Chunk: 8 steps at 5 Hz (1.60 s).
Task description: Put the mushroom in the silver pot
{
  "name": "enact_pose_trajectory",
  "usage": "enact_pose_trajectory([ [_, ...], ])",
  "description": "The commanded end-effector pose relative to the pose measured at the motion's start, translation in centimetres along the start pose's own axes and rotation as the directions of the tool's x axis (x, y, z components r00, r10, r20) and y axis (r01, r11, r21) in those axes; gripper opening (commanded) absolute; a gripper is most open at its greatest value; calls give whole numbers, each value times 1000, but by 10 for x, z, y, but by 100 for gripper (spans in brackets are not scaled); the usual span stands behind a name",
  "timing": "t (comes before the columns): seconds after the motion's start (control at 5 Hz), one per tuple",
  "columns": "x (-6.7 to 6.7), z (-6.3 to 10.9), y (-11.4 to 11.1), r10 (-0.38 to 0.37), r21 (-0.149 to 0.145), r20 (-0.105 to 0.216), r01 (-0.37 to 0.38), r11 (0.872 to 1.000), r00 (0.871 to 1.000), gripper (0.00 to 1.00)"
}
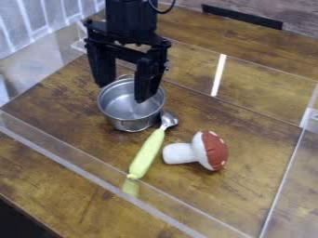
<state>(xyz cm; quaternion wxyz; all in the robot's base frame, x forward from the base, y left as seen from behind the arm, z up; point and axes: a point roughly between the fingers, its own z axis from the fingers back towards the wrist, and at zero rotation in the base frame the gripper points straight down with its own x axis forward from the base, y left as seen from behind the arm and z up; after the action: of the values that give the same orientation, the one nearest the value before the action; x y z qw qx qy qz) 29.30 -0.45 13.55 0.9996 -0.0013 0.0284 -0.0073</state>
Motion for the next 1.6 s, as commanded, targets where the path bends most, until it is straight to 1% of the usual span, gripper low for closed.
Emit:
enact_pose_trajectory([
  [0.0,0,-11,-2,-87,-3,-25,87,996,996,100],
  [0.2,7,-19,-13,-310,13,-32,310,951,950,100],
  [0.4,18,-27,-28,-534,39,-30,535,844,845,100],
  [0.6,26,-35,-44,-701,66,-29,701,710,713,100],
  [0.8,37,-45,-53,-788,88,-22,787,611,615,100],
  [1.0,47,-56,-58,-835,102,-5,830,548,551,100],
  [1.2,56,-65,-60,-849,119,12,842,526,529,100],
  [1.4,64,-71,-62,-857,131,31,848,514,515,100],
])
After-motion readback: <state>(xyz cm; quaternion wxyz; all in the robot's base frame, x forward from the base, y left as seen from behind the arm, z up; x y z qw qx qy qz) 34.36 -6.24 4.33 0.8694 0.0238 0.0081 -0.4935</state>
